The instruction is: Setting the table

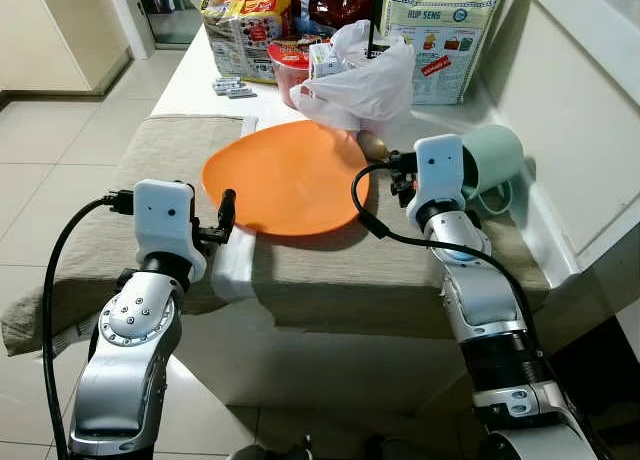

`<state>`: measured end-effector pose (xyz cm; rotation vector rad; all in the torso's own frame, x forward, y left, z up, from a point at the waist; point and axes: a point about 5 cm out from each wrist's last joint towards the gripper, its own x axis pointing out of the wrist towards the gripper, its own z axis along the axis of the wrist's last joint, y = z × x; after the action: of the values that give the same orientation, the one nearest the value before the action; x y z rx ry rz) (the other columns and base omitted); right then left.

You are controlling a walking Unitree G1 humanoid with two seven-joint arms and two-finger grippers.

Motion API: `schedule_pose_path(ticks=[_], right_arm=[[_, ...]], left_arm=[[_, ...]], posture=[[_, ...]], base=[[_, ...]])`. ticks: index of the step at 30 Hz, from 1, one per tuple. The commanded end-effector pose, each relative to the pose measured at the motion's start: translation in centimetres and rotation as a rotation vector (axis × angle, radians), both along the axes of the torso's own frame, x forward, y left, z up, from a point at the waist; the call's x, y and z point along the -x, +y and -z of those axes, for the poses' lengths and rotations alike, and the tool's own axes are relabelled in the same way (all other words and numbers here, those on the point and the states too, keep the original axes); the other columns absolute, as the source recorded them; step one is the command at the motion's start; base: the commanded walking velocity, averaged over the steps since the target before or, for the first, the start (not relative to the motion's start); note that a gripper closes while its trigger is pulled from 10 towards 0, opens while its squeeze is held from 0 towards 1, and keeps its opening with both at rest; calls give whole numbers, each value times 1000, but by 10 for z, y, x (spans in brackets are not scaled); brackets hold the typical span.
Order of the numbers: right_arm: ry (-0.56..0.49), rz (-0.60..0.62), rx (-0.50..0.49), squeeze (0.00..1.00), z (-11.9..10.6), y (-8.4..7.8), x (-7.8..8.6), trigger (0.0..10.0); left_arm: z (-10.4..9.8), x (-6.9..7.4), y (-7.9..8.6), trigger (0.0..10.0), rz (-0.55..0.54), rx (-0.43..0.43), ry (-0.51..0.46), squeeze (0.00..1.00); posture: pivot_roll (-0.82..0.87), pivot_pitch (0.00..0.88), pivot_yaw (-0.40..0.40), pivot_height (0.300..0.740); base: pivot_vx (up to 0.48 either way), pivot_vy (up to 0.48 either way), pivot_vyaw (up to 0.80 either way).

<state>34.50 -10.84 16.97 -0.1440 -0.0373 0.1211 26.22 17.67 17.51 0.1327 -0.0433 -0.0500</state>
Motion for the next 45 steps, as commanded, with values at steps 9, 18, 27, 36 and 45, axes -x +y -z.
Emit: schedule_pose_path(ticks=[9,18,27,36,45], right_arm=[[-10,-44,31,0,-24,6,-2,10000],[138,-52,52,0,-24,10,-17,10000],[223,-50,55,0,-15,15,-29,10000],[308,-55,63,0,-2,17,-27,10000],[366,-39,59,0,13,14,-23,10000]], left_arm=[[0,2,0,10000,-2,-8,0,0],[1,2,0,10000,4,-13,4,0],[-2,1,-1,10000,10,-17,-2,0],[-2,4,1,10000,6,-21,3,0],[-1,5,1,10000,12,-27,10,0]], posture=[[-35,95,40,740],[-31,92,49,740],[-21,95,54,740],[-14,111,59,740],[-16,110,66,740]], base=[[0,0,0],[0,0,0],[0,0,0],[0,0,0],[0,0,0]])
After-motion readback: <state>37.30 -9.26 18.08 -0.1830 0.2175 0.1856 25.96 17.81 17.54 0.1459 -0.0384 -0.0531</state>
